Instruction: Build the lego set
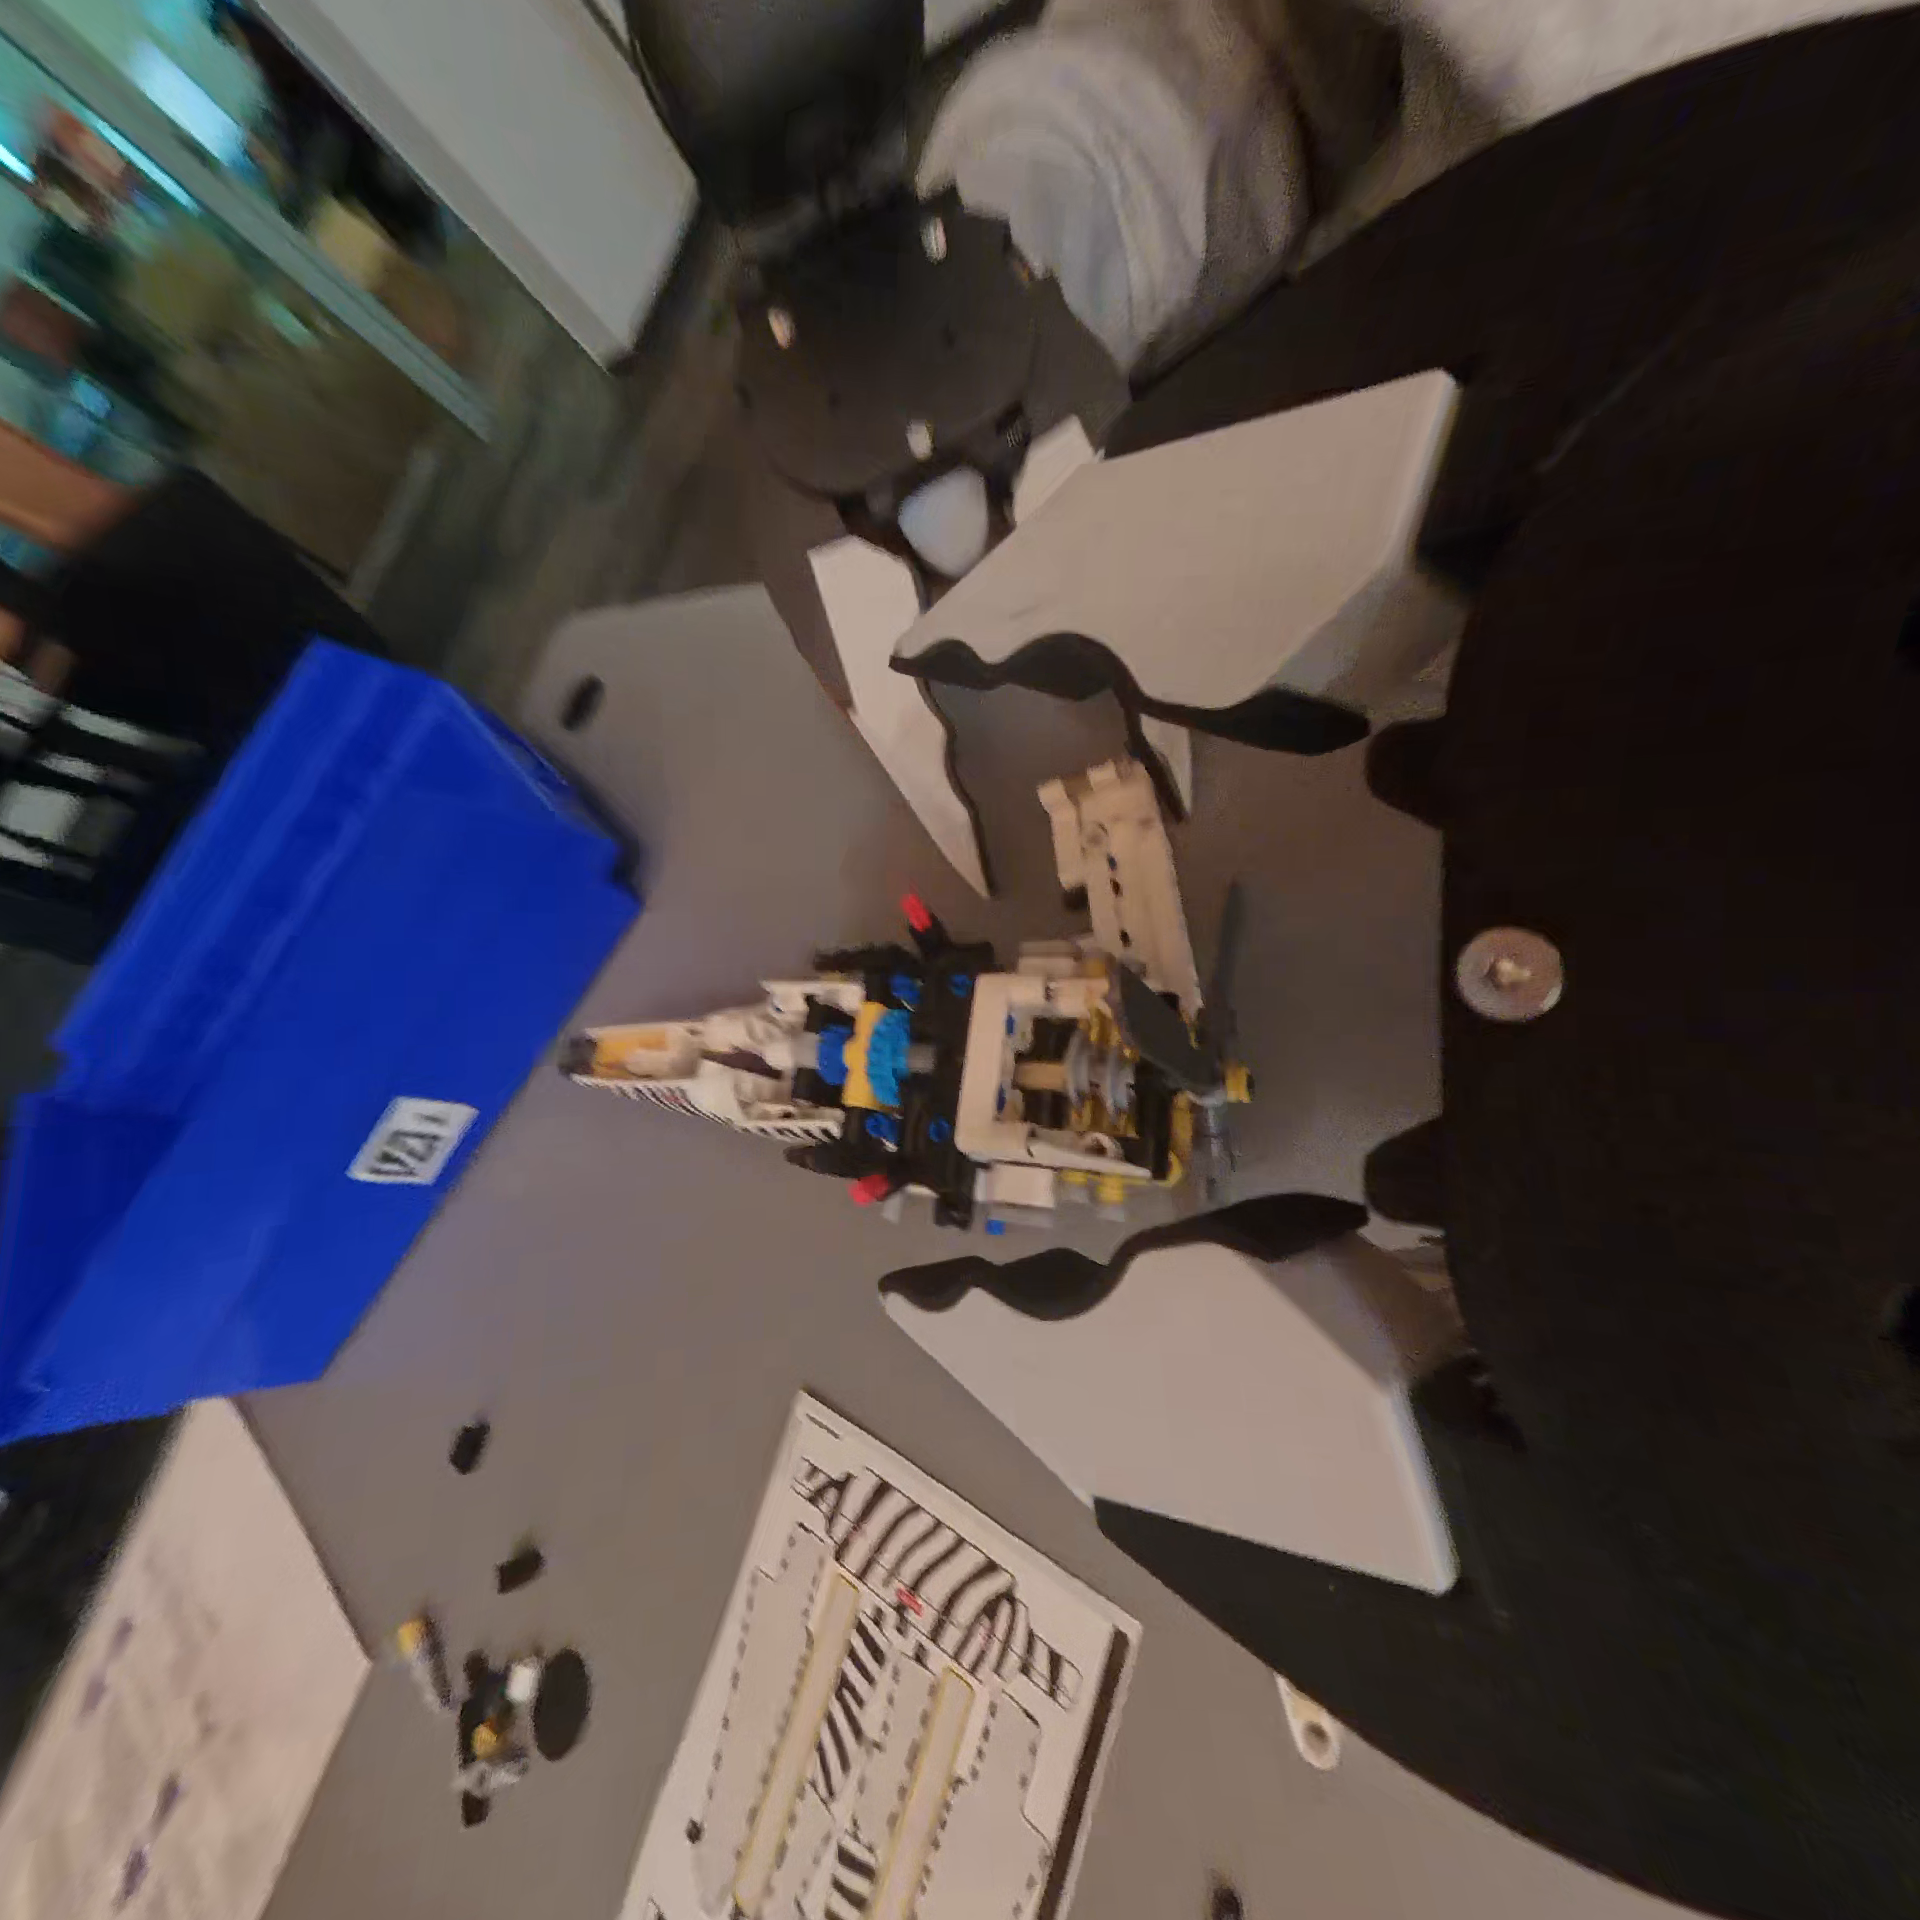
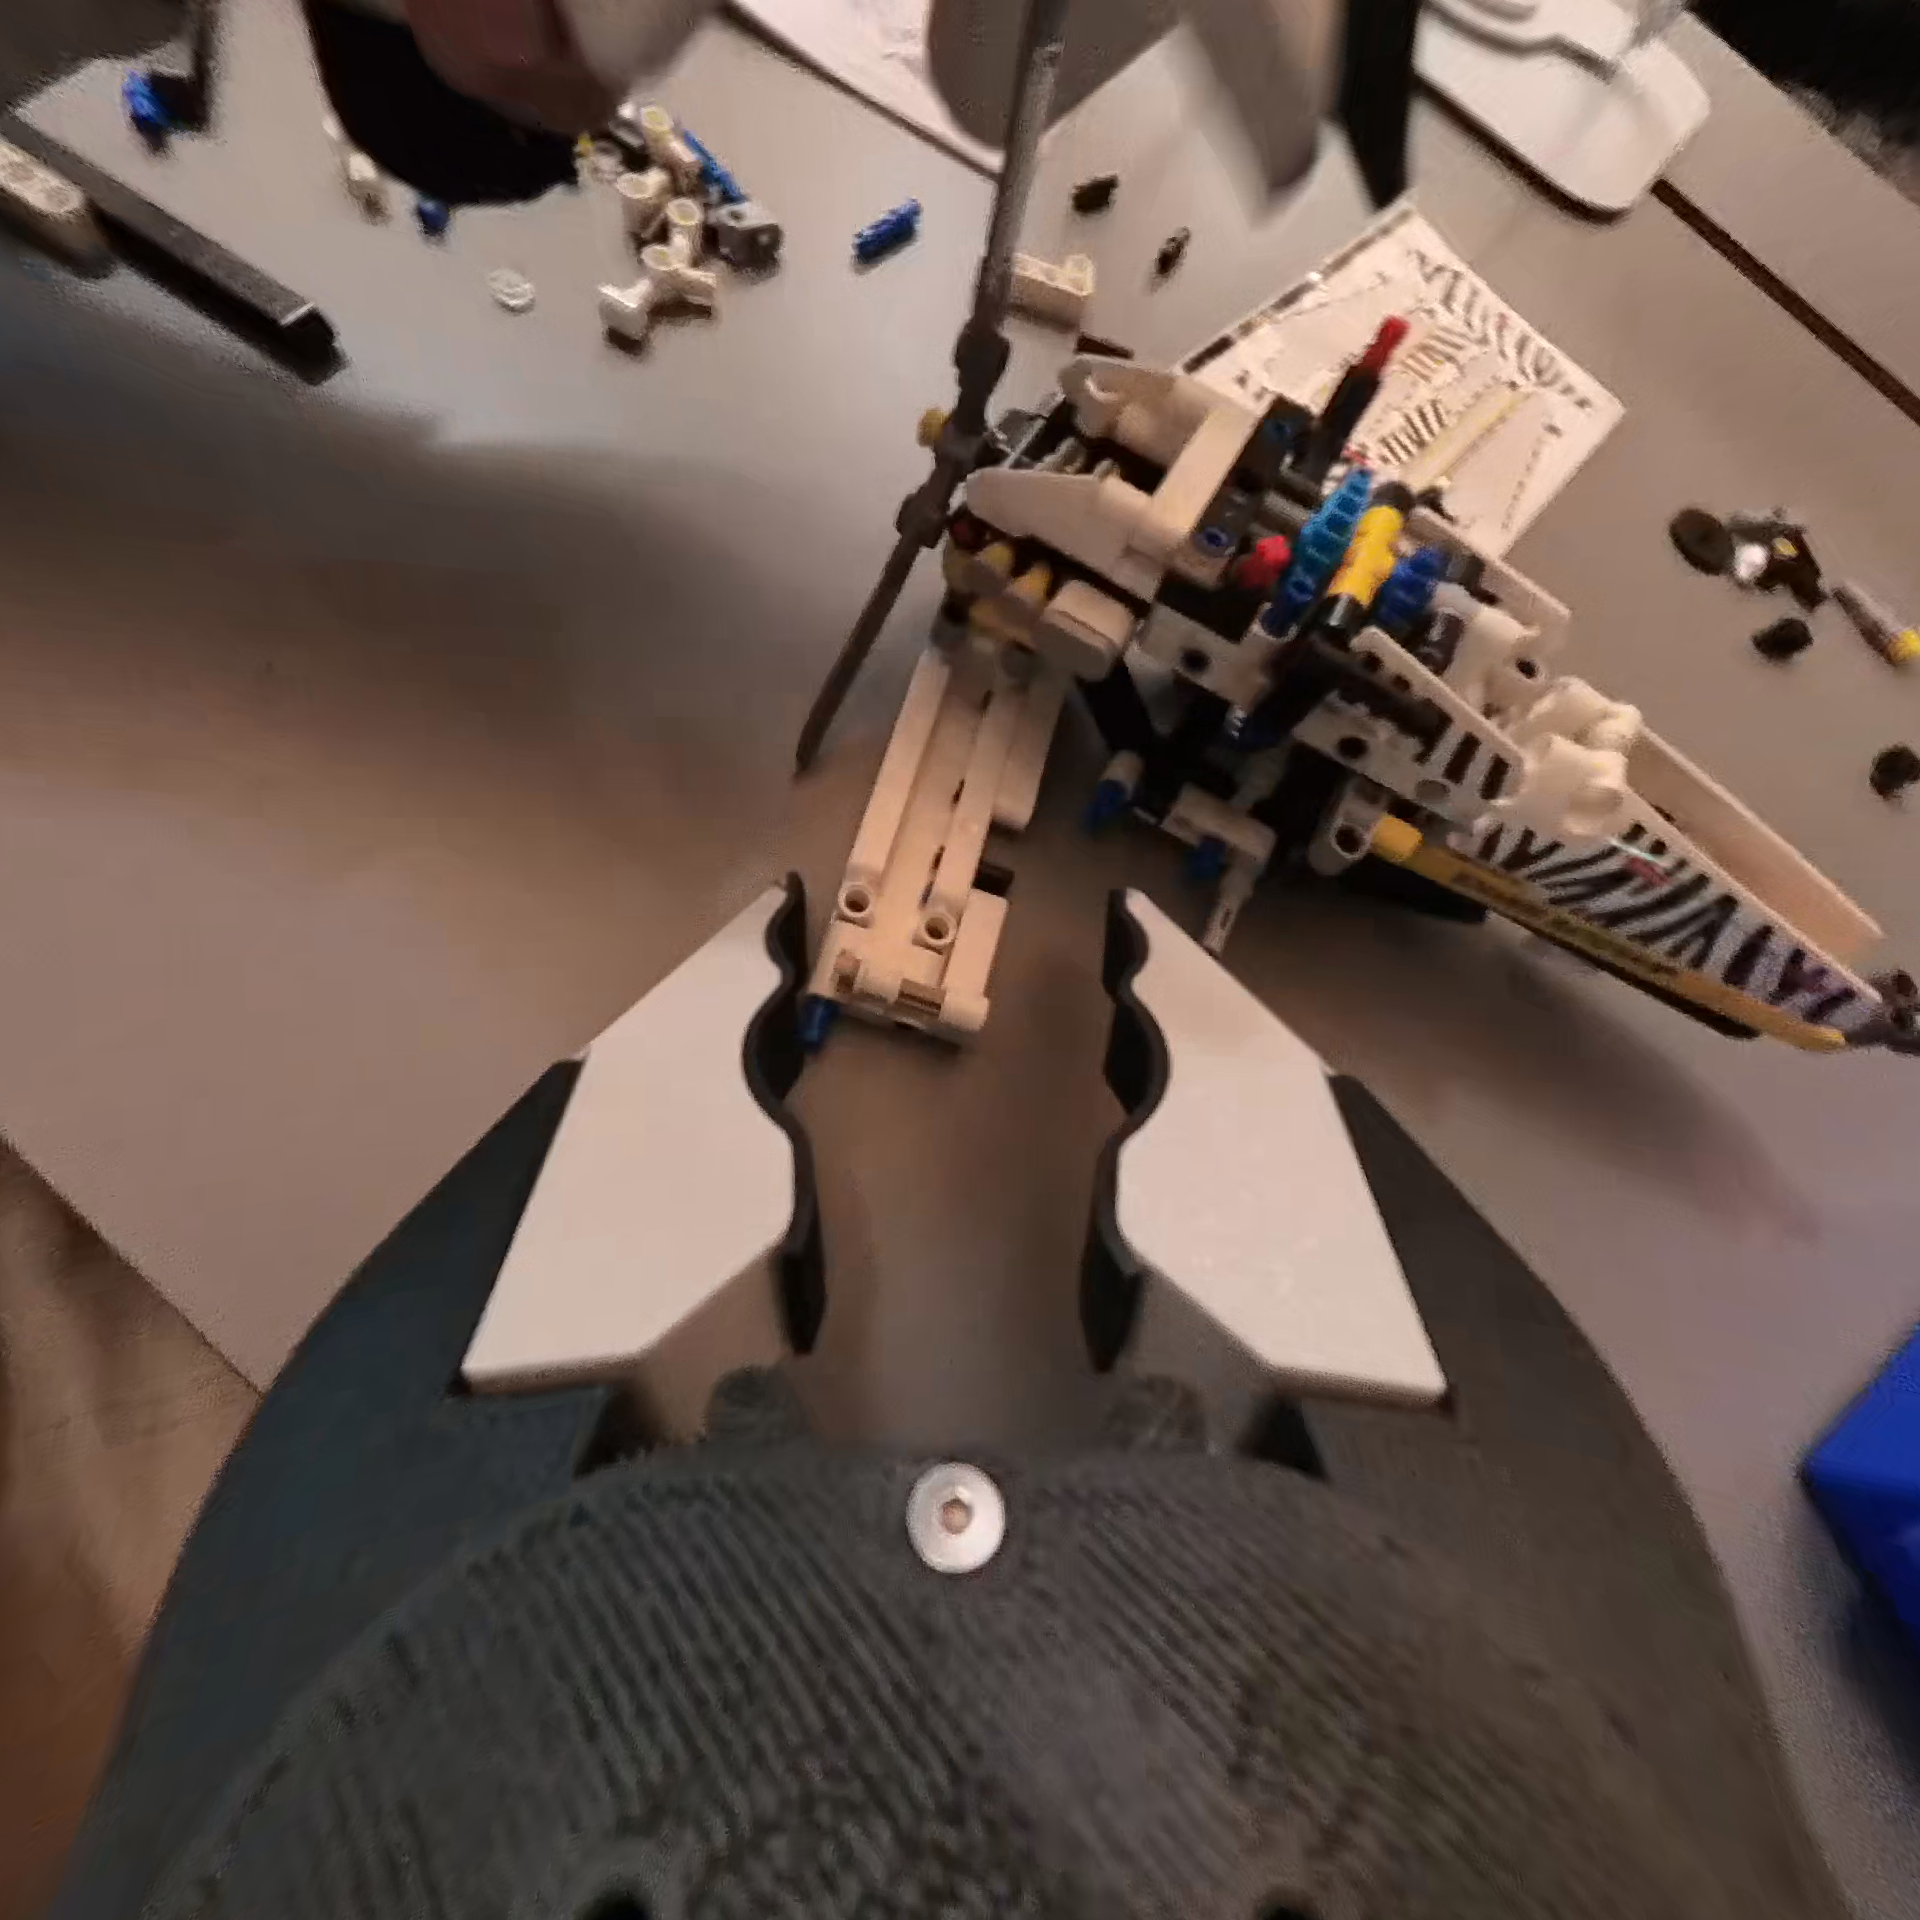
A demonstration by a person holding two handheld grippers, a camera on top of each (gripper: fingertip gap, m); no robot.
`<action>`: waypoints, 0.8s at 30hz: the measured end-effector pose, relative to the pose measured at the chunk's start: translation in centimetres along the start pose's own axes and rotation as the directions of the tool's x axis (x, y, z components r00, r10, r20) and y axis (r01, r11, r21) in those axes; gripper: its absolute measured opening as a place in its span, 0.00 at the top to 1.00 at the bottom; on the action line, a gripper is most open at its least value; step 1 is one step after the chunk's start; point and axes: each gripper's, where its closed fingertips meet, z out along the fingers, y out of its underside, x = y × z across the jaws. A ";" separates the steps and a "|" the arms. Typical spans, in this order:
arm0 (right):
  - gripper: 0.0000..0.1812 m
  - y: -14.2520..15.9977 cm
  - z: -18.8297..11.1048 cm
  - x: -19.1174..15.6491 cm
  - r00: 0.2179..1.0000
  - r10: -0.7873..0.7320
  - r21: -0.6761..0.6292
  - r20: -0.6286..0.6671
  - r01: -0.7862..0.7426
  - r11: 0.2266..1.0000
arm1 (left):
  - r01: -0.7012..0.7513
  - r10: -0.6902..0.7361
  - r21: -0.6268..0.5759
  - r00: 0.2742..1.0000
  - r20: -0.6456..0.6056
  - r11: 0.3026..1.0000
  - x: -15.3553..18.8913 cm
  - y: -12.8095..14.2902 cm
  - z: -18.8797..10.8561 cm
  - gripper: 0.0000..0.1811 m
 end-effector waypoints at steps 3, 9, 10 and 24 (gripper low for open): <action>0.74 0.3 -0.2 0.0 0.999 0.014 -0.014 -0.033 -0.014 1.000 | -0.056 0.068 -0.100 0.991 0.118 0.993 -1.3 1.6 0.8 0.39; 0.90 1.6 -1.6 0.2 0.999 0.045 -0.038 -0.024 -0.046 0.998 | -0.018 0.050 -0.193 0.986 0.159 0.981 -2.1 3.7 1.8 0.44; 0.96 2.0 -2.0 0.3 0.998 0.069 -0.054 -0.011 -0.070 0.996 | -0.011 0.045 -0.203 0.986 0.160 0.979 -2.2 3.9 1.9 0.46; 0.71 2.0 -2.2 2.4 0.991 -0.059 -0.001 -0.121 0.059 0.998 | 0.046 -0.005 -0.269 0.988 0.152 0.962 -2.6 5.4 2.1 0.62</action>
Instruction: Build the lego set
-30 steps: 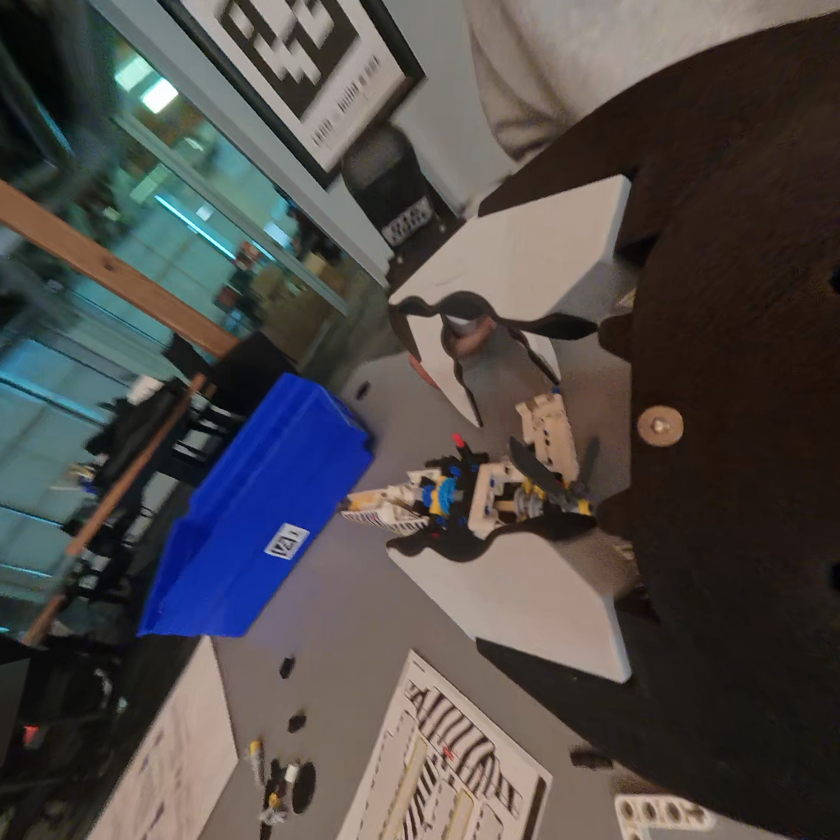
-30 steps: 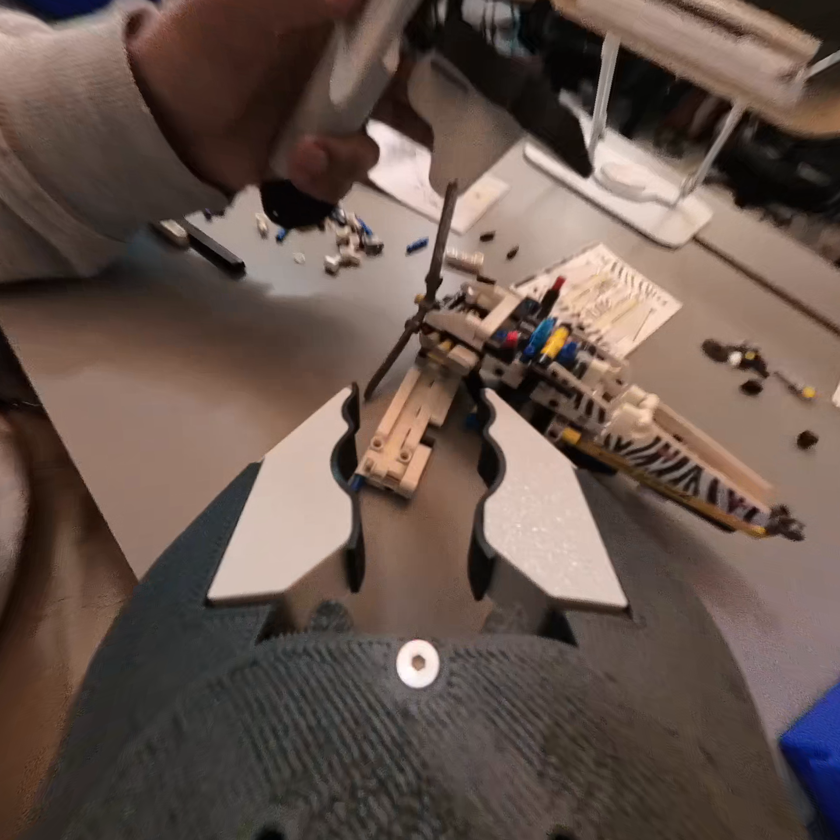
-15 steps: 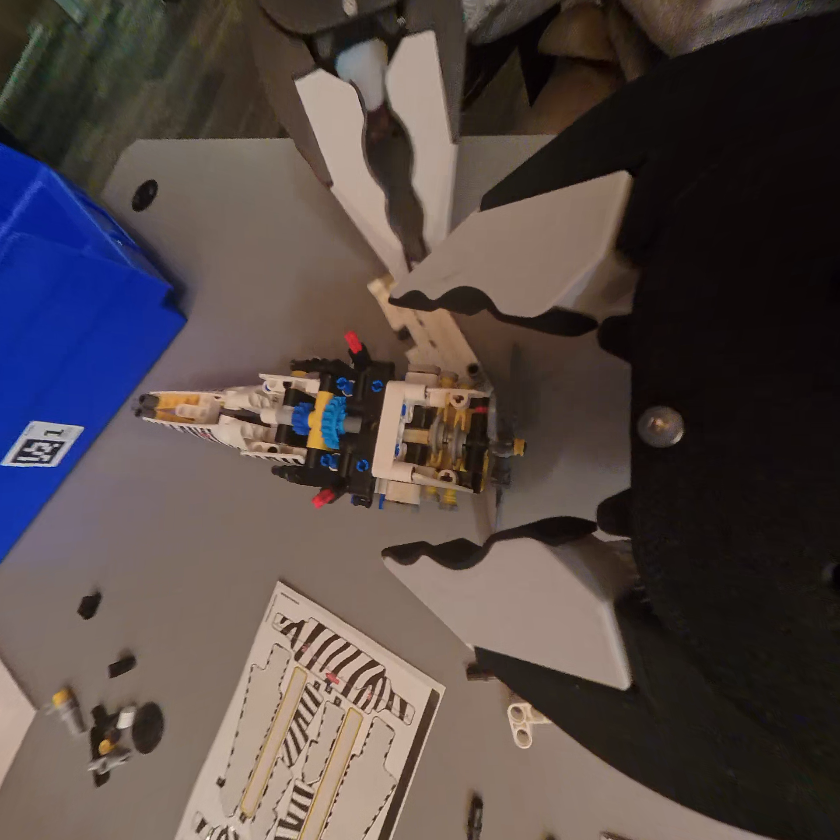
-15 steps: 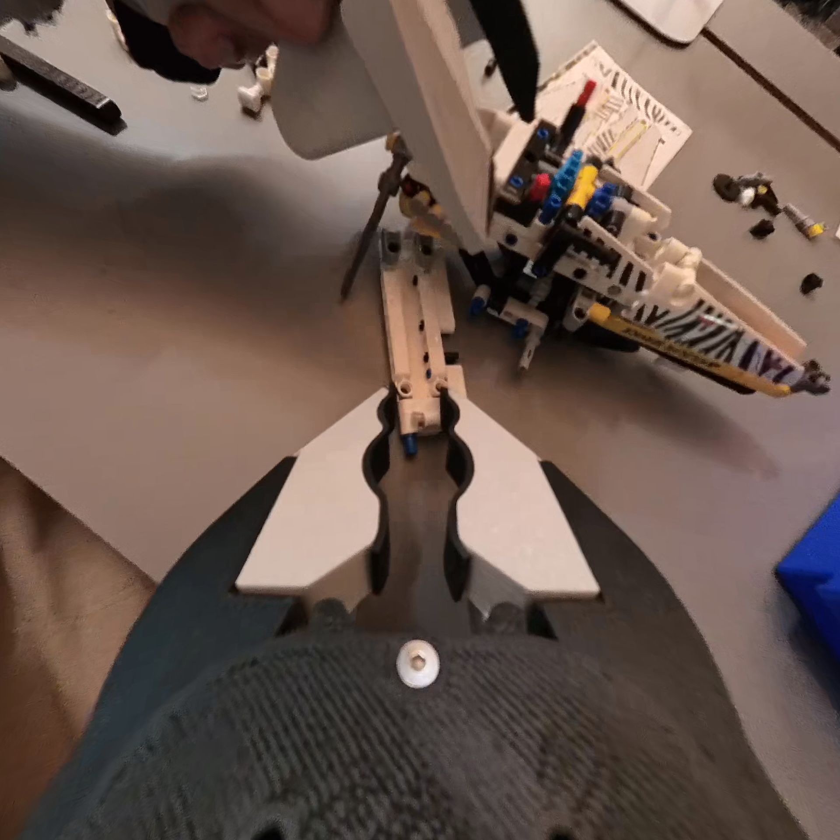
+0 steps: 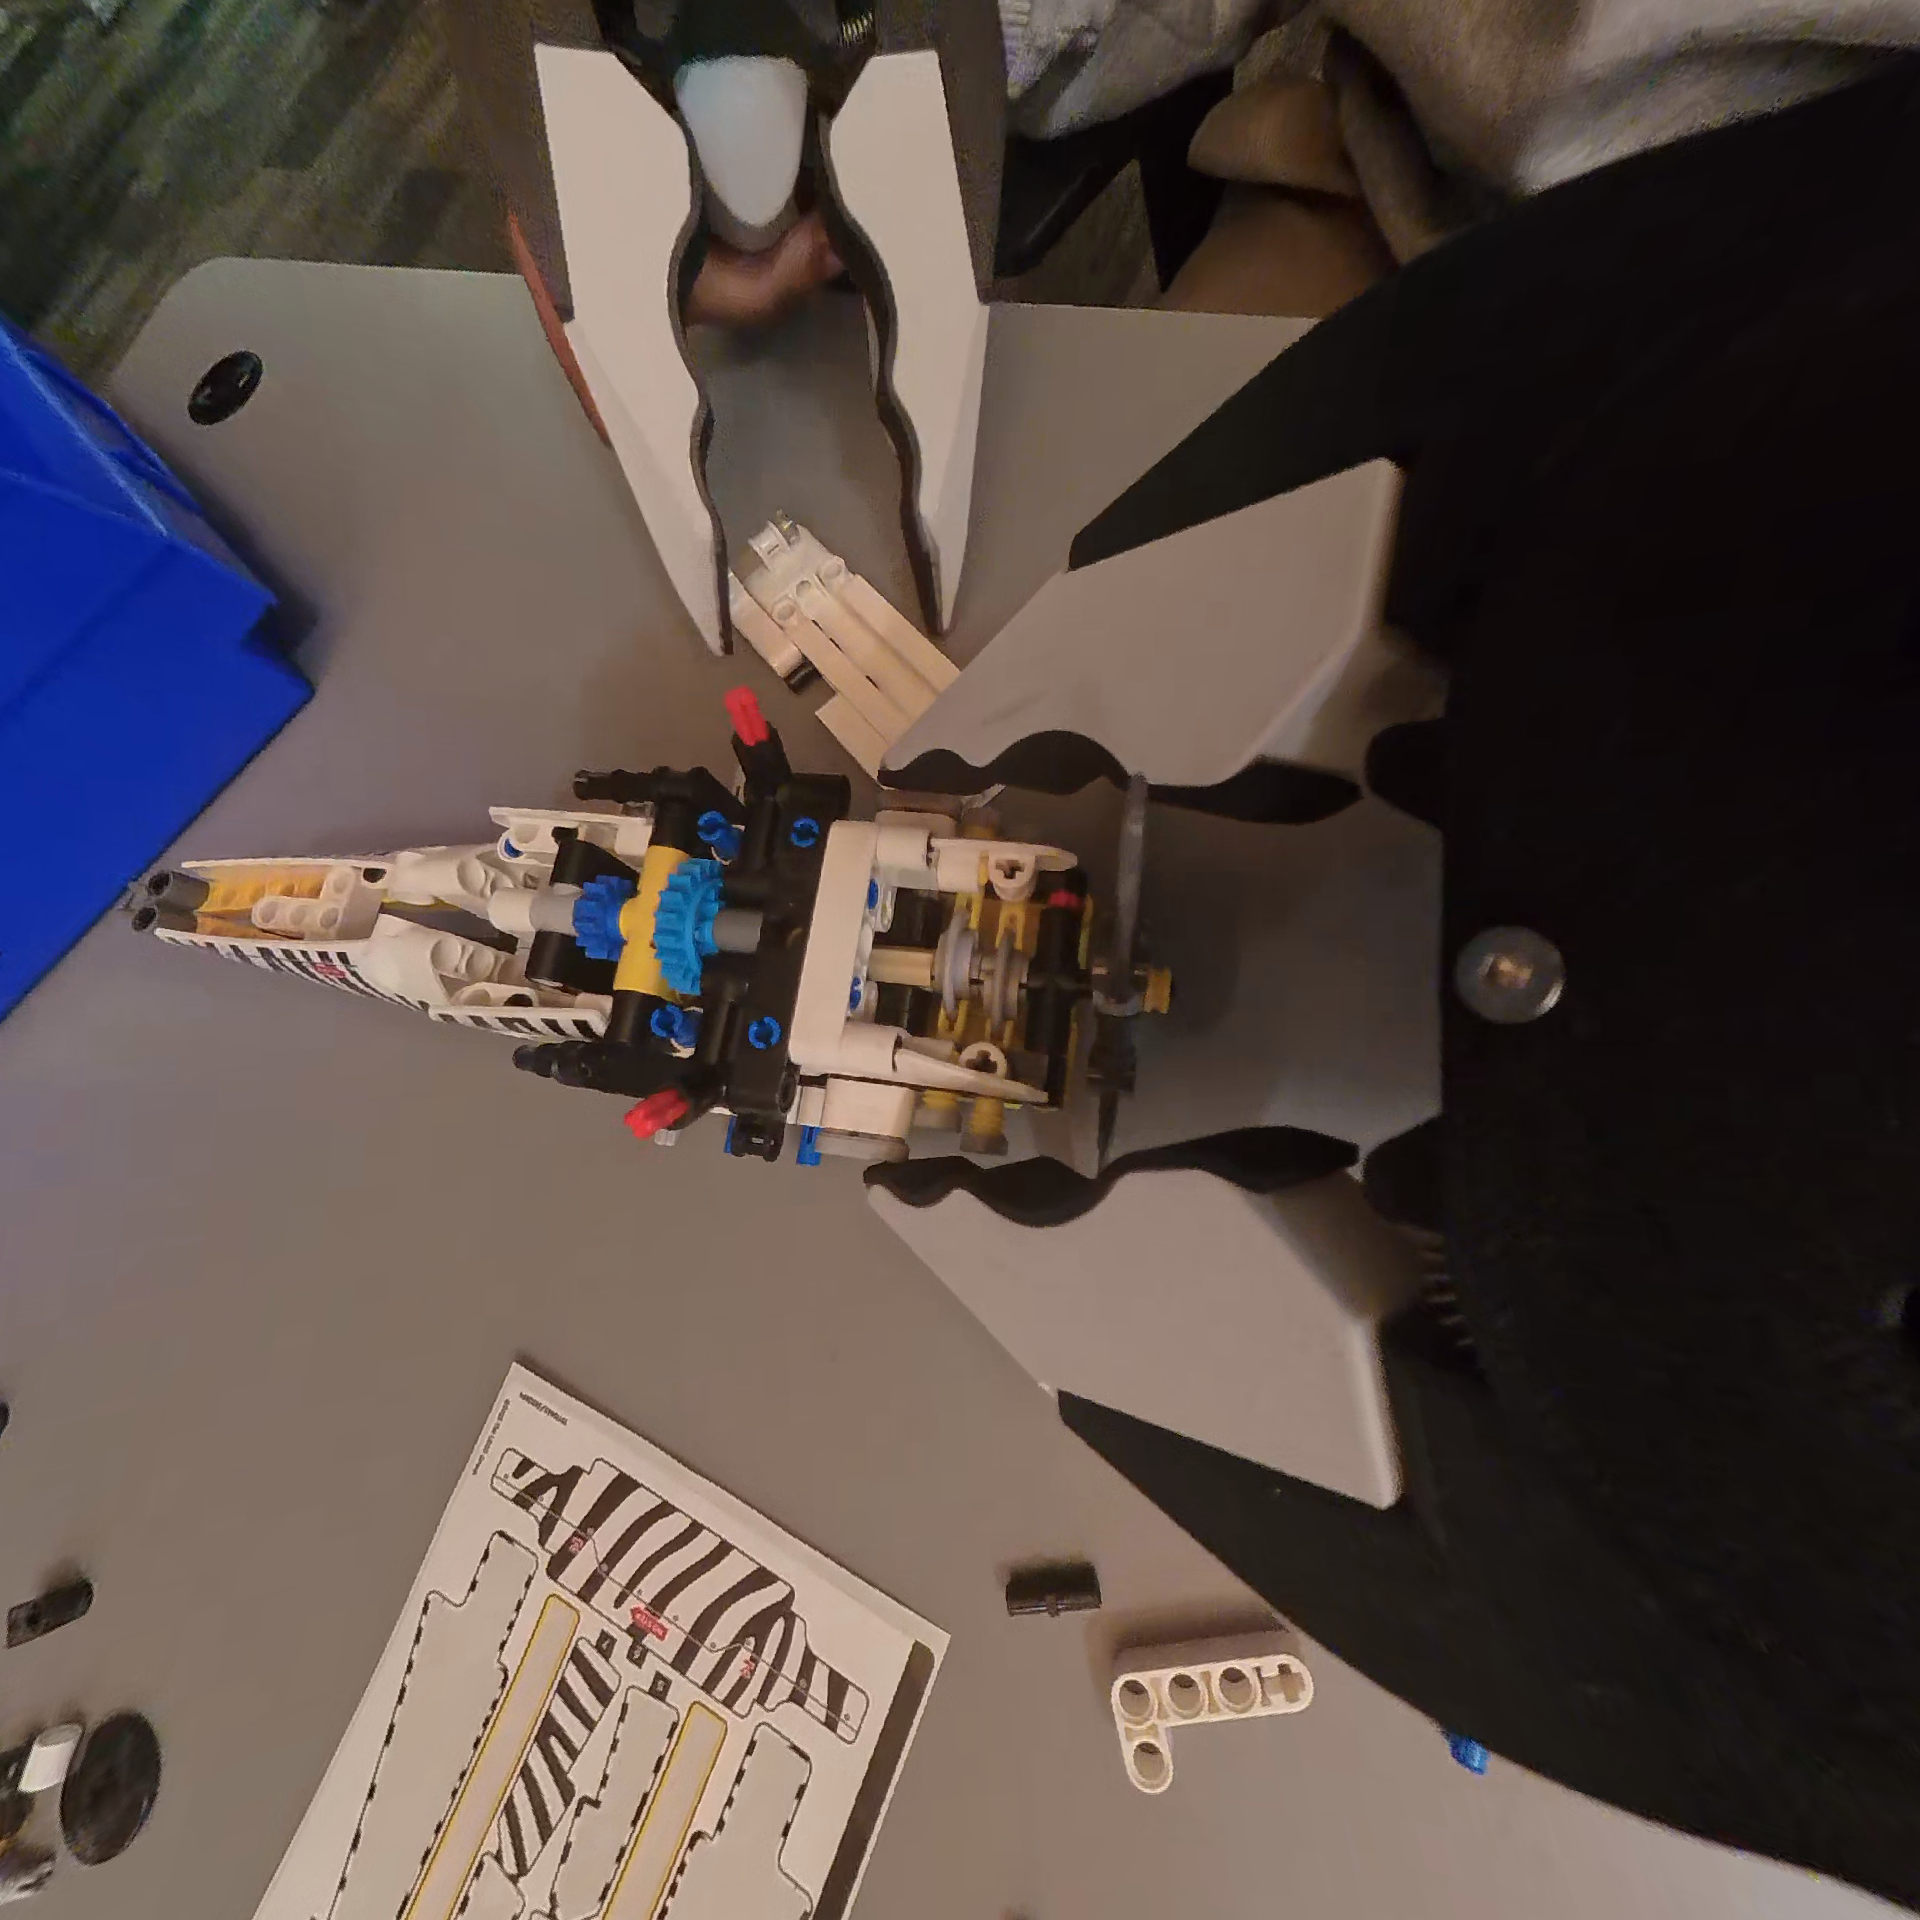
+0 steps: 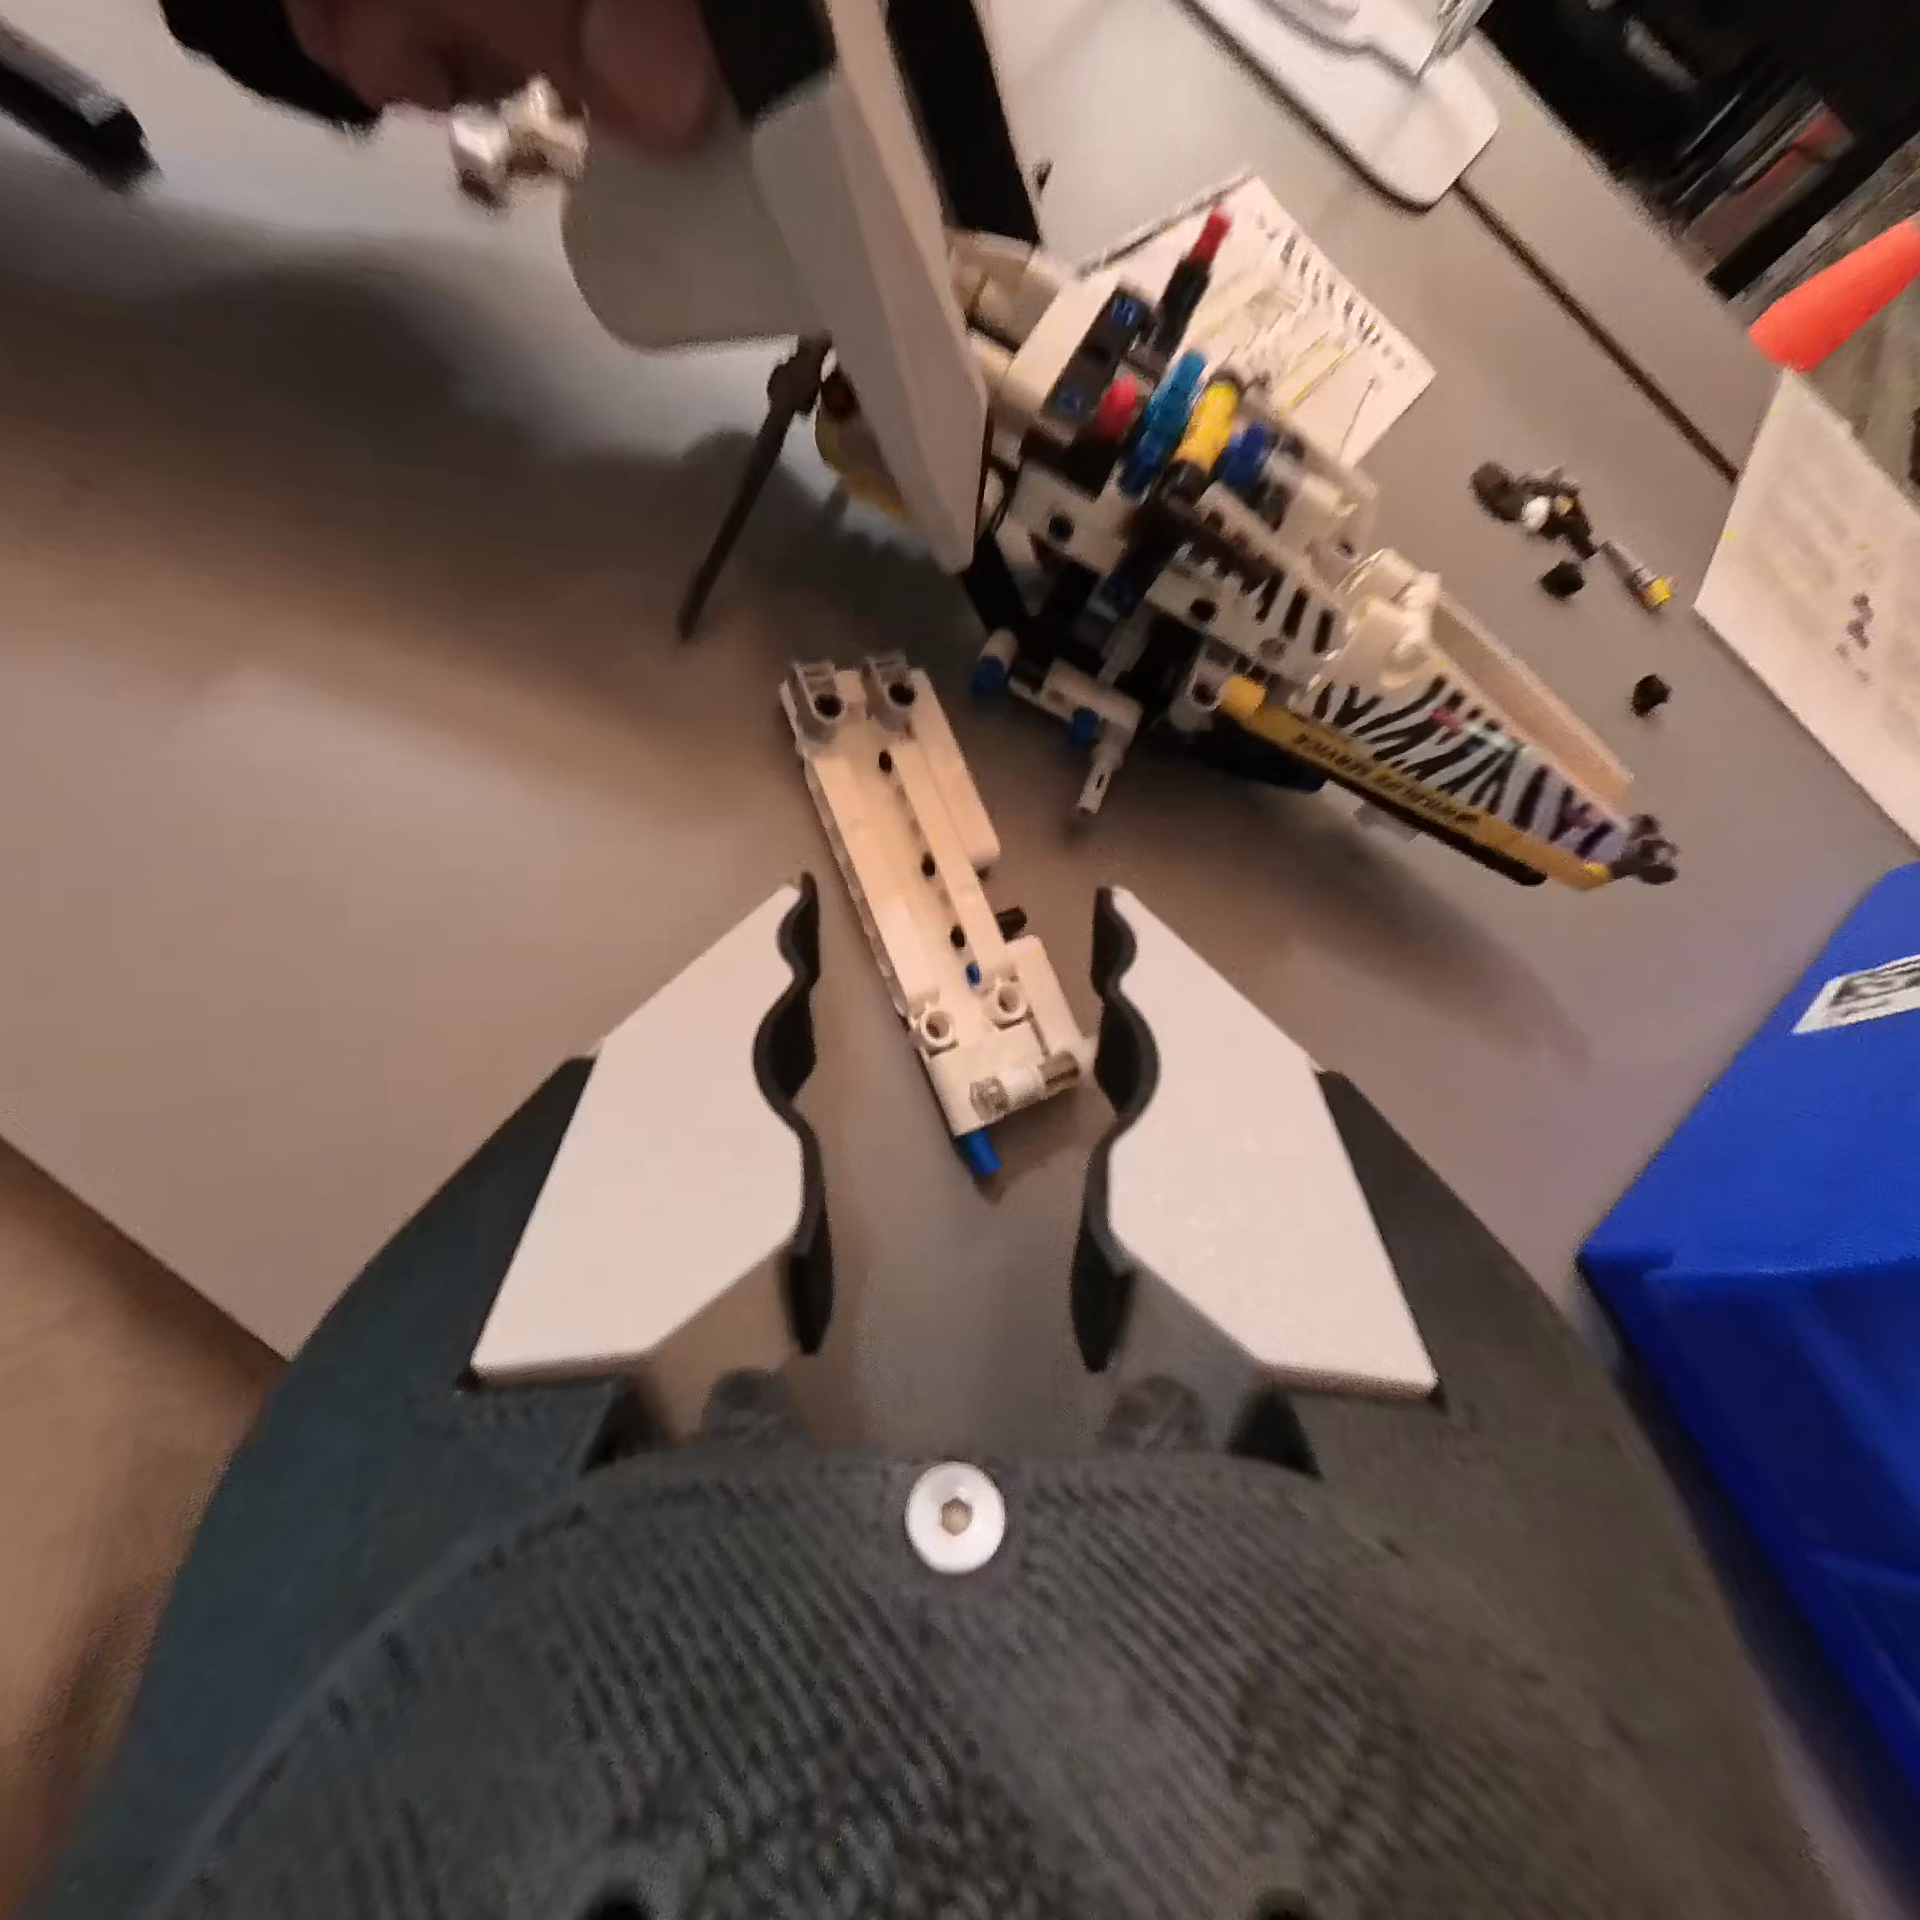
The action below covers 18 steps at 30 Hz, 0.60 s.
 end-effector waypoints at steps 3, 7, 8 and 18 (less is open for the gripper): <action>0.74 0.1 0.1 0.0 1.000 0.016 0.000 0.009 -0.016 1.000 | 0.005 -0.005 -0.006 1.000 -0.002 1.000 0.0 0.1 0.0 0.62; 0.80 0.4 0.0 -0.2 0.998 0.051 -0.012 0.038 -0.051 0.999 | 0.016 -0.016 -0.012 1.000 -0.008 1.000 0.1 0.2 0.0 0.62; 0.81 0.4 0.0 -0.4 0.997 0.059 -0.016 0.045 -0.058 0.998 | 0.018 -0.018 -0.013 1.000 -0.010 1.000 0.1 0.2 0.0 0.62; 0.96 1.6 -0.6 0.1 0.992 0.128 -0.158 -0.002 -0.127 0.979 | 0.053 -0.053 -0.015 0.998 -0.025 0.999 0.2 0.3 0.0 0.62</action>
